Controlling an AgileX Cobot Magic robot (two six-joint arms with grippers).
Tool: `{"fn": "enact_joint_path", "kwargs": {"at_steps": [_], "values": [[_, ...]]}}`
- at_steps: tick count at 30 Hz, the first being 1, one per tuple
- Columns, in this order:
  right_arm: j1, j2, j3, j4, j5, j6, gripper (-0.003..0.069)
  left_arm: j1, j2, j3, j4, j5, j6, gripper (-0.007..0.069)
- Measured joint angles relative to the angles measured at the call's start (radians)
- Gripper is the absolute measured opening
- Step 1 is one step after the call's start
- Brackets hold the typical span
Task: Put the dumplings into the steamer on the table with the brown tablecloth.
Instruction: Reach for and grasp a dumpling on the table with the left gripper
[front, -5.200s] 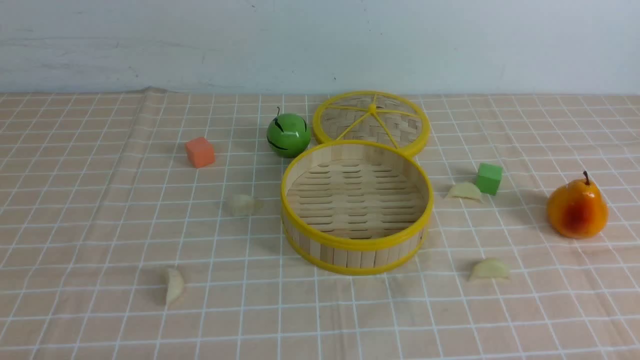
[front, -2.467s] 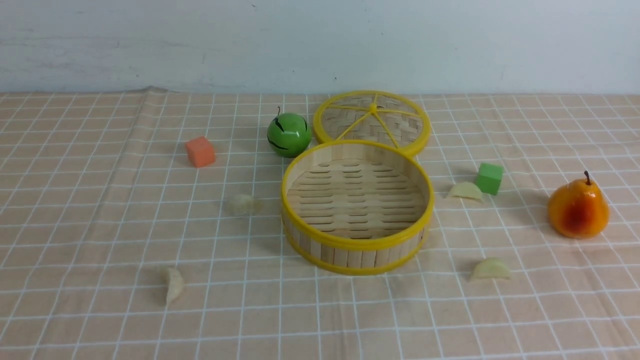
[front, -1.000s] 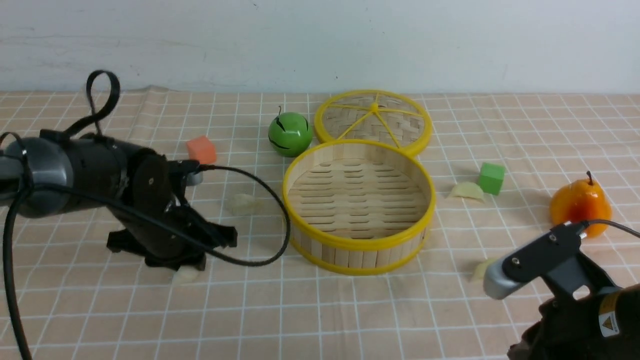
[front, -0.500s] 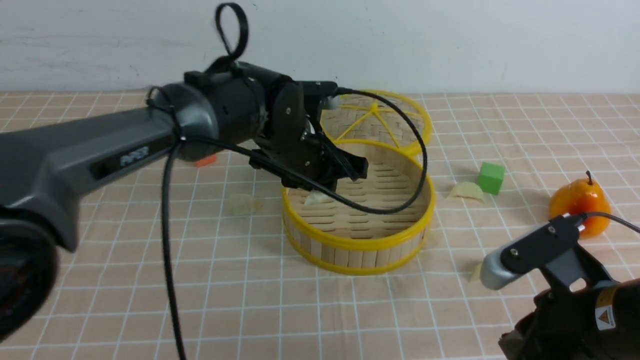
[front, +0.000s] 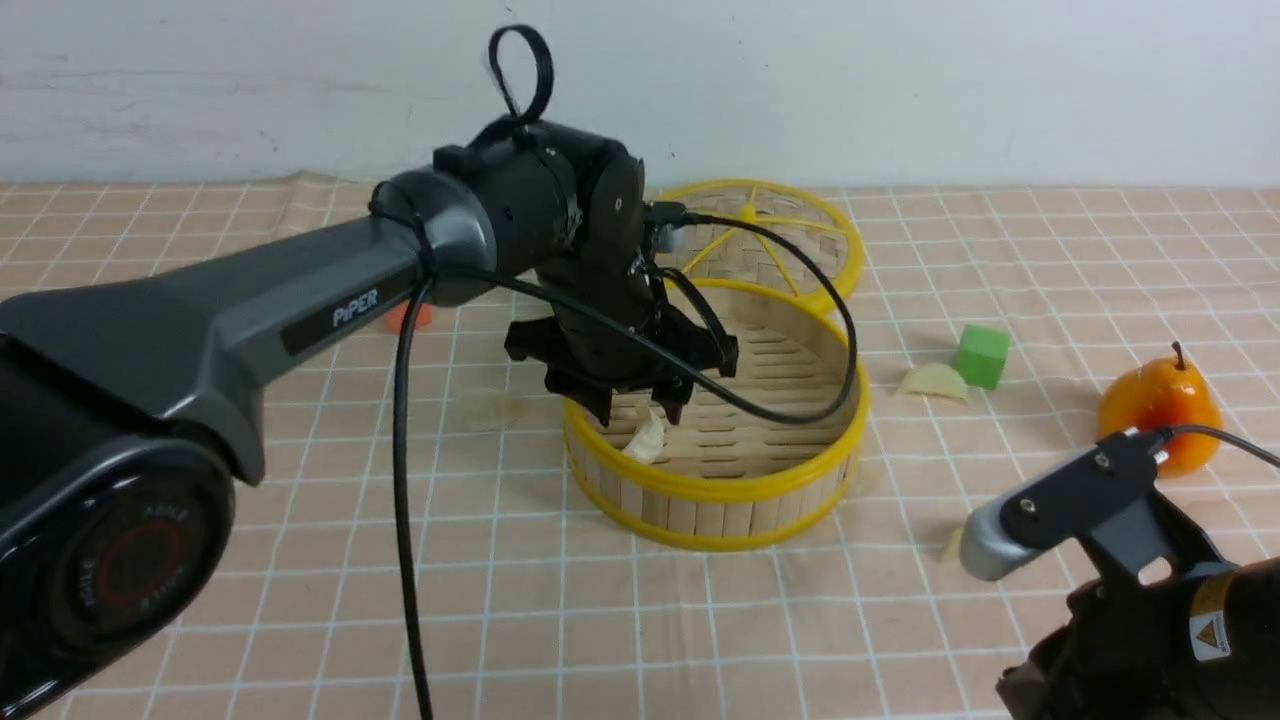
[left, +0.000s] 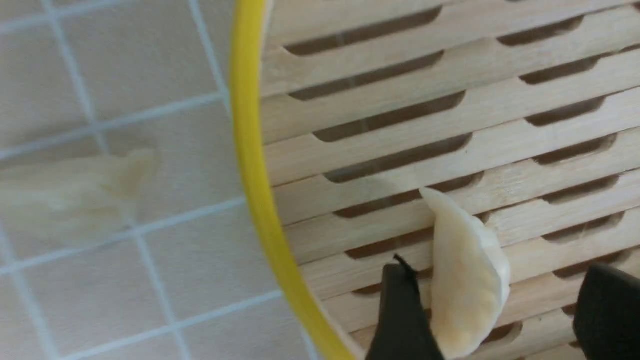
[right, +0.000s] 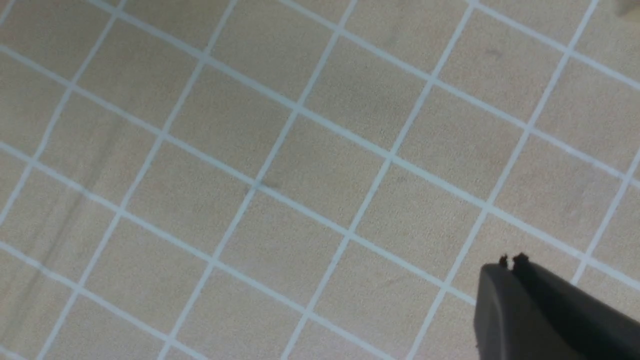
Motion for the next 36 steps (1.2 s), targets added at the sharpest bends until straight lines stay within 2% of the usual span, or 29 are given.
{"fn": "enact_joint_path", "kwargs": {"at_steps": [4, 7, 11, 14, 20, 24, 28, 33, 36], "values": [[0.0, 0.0, 0.0, 0.0, 0.0, -0.001, 0.0029, 0.014, -0.073, -0.03, 0.189, 0.092, -0.055, 0.0445], [0.0, 0.0, 0.0, 0.001, 0.0, -0.001, 0.0029, 0.062, -0.082, -0.03, 0.258, 0.125, -0.141, 0.0445], [0.0, 0.0, 0.002, 0.002, 0.0, -0.001, 0.0031, 0.153, -0.052, 0.0, 0.189, 0.109, -0.201, 0.0445], [0.0, 0.0, 0.002, 0.002, 0.0, -0.001, 0.0031, 0.212, 0.009, 0.013, 0.085, 0.056, -0.238, 0.0445], [0.0, 0.0, 0.002, 0.0, -0.007, -0.001, 0.004, 0.236, 0.081, 0.018, 0.038, -0.031, -0.398, 0.0445], [0.0, 0.0, 0.002, 0.001, -0.019, -0.001, 0.0043, 0.236, 0.101, 0.018, 0.019, -0.037, -0.435, 0.0445], [0.0, 0.0, 0.002, 0.001, -0.022, -0.001, 0.0049, 0.231, 0.124, 0.016, 0.005, -0.044, -0.434, 0.0405], [0.0, 0.0, 0.002, 0.001, -0.022, -0.001, 0.0053, 0.23, 0.127, 0.009, 0.016, -0.043, -0.351, 0.0336], [0.0, 0.0, 0.002, 0.001, -0.022, -0.001, 0.0055, 0.228, 0.127, 0.003, 0.032, -0.027, -0.291, 0.0336]]}}
